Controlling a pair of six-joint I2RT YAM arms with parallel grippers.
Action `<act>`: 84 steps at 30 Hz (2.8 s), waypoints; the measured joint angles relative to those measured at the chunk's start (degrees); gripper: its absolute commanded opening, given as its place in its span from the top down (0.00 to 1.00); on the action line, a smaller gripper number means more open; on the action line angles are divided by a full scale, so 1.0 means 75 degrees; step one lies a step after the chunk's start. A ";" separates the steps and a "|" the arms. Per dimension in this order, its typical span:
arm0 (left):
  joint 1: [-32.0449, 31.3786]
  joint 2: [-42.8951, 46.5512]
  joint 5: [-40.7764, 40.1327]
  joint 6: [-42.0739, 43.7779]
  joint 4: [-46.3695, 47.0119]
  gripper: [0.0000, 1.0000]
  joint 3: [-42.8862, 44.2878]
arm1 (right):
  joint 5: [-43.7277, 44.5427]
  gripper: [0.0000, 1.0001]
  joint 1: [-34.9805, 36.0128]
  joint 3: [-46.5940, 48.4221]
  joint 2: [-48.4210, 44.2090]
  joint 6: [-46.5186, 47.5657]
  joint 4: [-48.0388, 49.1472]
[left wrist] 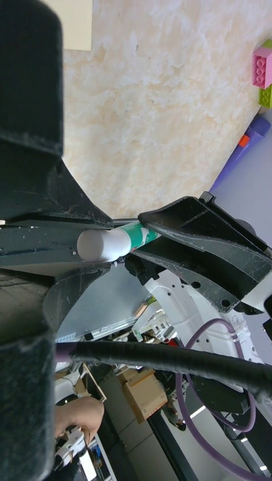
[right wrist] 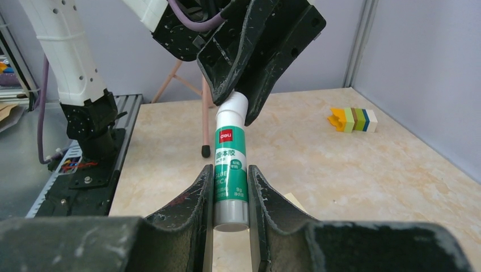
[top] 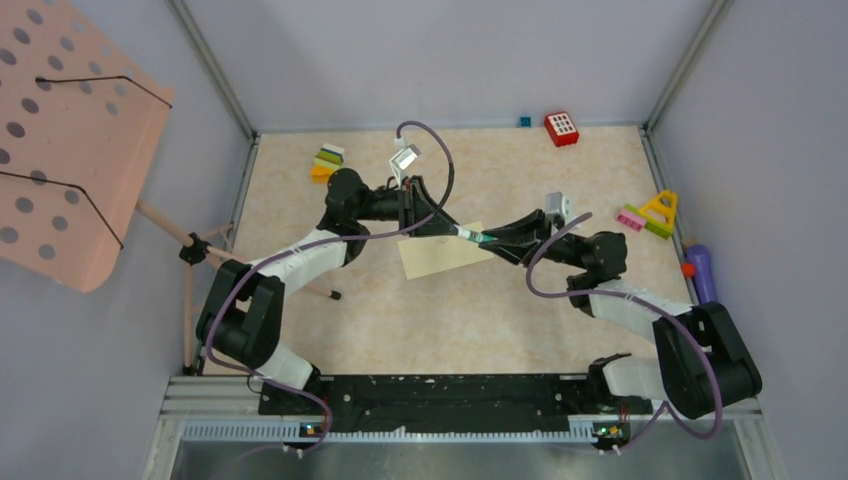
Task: Place the letter into the envelope and seal it
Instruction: Close the solid glue cap on the solid glue, then place the solid glue at the center of the board.
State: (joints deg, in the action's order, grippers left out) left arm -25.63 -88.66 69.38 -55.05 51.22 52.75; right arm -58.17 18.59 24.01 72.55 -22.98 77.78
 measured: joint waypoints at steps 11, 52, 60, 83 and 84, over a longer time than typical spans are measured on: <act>-0.0012 0.0000 -0.0061 0.0691 -0.0449 1.00 0.0000 | 0.0009 1.00 0.0000 0.0000 0.0035 0.0146 -0.0291; -0.0350 -0.0504 -0.0210 0.2098 -0.2025 1.00 0.0248 | -0.0061 1.00 -0.0044 0.0006 0.0286 0.0114 -0.1428; -0.0455 -0.0504 -0.0213 0.2361 -0.2390 1.00 0.0358 | -0.0102 1.00 0.0122 0.0015 0.0283 0.0323 -0.2119; 0.1754 0.0615 -0.0965 0.4173 -0.4811 0.02 0.1070 | 0.1801 1.00 -0.0833 0.0918 0.0020 0.2640 -0.5249; 0.1894 0.0673 -0.1119 0.4570 -0.5211 0.02 0.1259 | 0.2072 1.00 -0.0854 0.1148 0.0198 0.2757 -0.5616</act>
State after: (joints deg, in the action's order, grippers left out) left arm -11.42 -83.61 60.99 -20.78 12.14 62.19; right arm -42.63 12.19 32.62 74.04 -2.31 35.66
